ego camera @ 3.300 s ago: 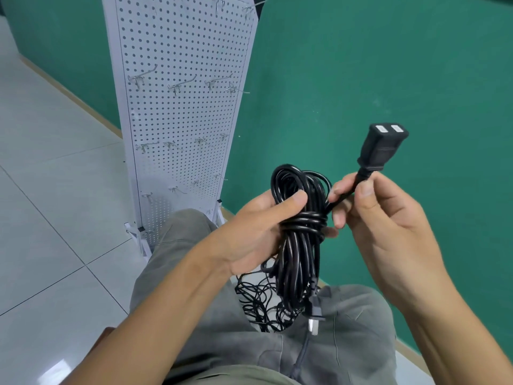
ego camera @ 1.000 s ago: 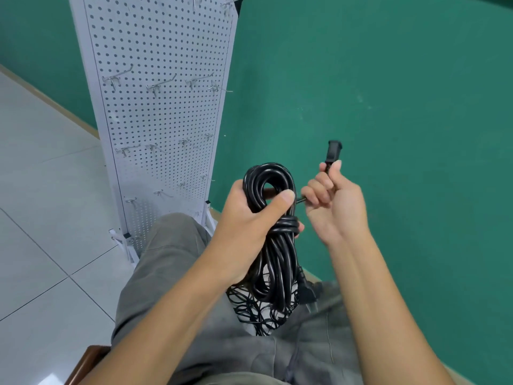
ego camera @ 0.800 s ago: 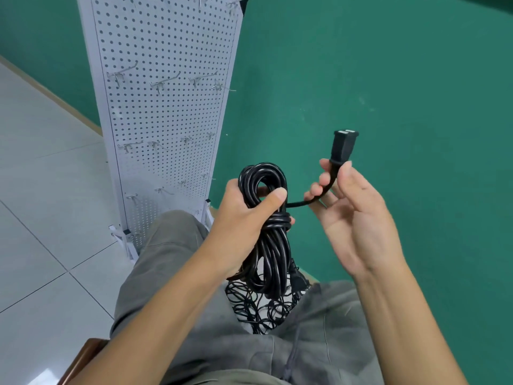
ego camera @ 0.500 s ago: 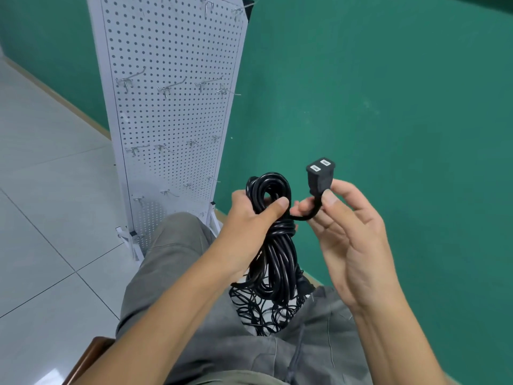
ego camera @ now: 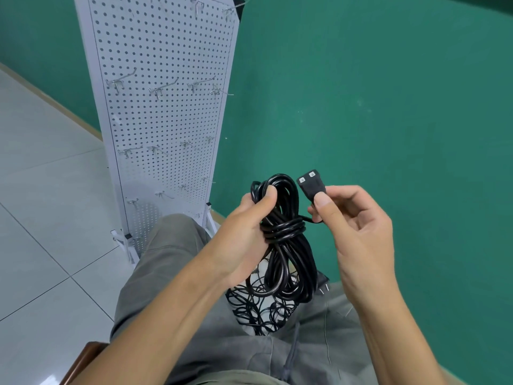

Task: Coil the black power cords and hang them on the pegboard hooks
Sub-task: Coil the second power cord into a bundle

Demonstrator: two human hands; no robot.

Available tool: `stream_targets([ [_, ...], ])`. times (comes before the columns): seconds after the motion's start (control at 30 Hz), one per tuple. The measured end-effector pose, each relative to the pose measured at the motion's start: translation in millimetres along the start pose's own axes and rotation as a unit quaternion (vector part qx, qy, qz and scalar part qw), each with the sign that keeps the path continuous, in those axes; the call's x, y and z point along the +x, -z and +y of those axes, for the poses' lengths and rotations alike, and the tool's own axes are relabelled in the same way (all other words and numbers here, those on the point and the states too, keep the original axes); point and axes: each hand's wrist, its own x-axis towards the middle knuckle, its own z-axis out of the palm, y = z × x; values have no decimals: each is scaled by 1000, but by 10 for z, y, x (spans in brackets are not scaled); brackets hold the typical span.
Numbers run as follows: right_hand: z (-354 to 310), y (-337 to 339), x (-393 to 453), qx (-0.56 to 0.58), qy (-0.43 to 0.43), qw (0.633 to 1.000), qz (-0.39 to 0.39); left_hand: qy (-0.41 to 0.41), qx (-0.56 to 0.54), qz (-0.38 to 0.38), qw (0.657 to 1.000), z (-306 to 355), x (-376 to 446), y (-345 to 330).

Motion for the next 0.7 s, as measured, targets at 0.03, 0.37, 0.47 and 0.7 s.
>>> stream_targets([
  [0.03,3,10,-2,-15,12,1000,0,0,-13,-2,1000,11,-2,-6],
  [0.37,101,-37,-47,-140,81,987,14,-21,-73,11,997,61,-10,-22],
  [0.47,115,-52,-34,-179,93,979,20,-26,-46,-1,999,55,-20,-40],
  [0.7,71,-84,-13,-320,178,930,13,-49,-15,15,999,-18,-32,-57],
])
